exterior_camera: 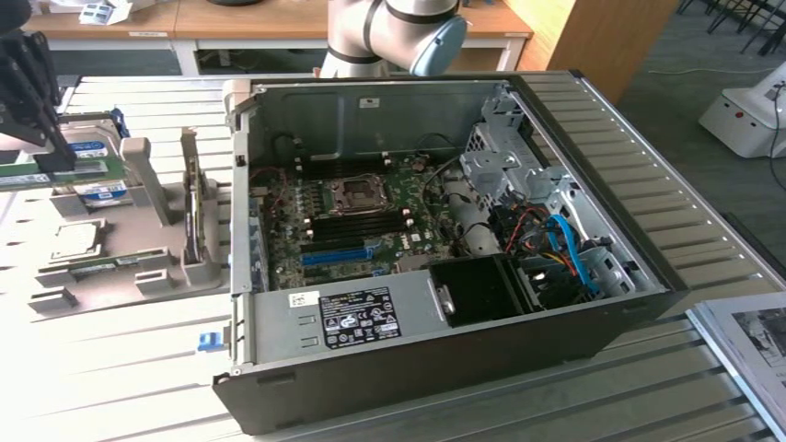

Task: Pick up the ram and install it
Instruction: 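Pick up the ram and move it above insertion slot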

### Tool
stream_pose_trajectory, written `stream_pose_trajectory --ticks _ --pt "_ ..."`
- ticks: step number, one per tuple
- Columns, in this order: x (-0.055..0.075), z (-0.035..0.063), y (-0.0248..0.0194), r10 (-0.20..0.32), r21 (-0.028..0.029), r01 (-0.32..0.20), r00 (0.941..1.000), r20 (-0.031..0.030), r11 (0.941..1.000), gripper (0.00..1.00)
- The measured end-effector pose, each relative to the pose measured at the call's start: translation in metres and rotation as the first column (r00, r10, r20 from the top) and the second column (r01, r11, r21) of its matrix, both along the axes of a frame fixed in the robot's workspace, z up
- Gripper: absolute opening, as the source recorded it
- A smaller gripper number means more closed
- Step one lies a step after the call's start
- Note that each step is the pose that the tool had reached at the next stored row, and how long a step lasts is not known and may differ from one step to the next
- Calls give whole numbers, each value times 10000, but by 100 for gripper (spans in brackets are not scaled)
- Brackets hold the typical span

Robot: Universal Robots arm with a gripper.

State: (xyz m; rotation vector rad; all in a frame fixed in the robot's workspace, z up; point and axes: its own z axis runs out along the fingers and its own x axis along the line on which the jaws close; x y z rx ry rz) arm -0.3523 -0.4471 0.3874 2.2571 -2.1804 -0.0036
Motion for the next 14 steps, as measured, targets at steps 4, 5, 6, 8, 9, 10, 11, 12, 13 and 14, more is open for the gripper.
stream_pose_trajectory --ticks 4,5,6,8,9,10,11,12,13,14 --pt "37 0 0 0 0 0 10000 0 10000 11" --pt "47 0 0 0 1 0 10000 0 10000 11" --pt "57 -1 0 -1 1 1 10000 0 10000 11" --pt "76 0 0 0 1 0 10000 -1 10000 11" --pt "86 -1 0 0 1 0 10000 -1 10000 11" --pt "95 0 0 0 0 0 10000 -2 10000 11" --pt "104 0 0 0 0 0 10000 -3 10000 11" --pt "114 0 0 -1 0 1 10000 -3 10000 11" --pt "124 0 0 -1 0 1 10000 -4 10000 11" --pt "135 -1 0 -1 0 1 10000 -4 10000 11"
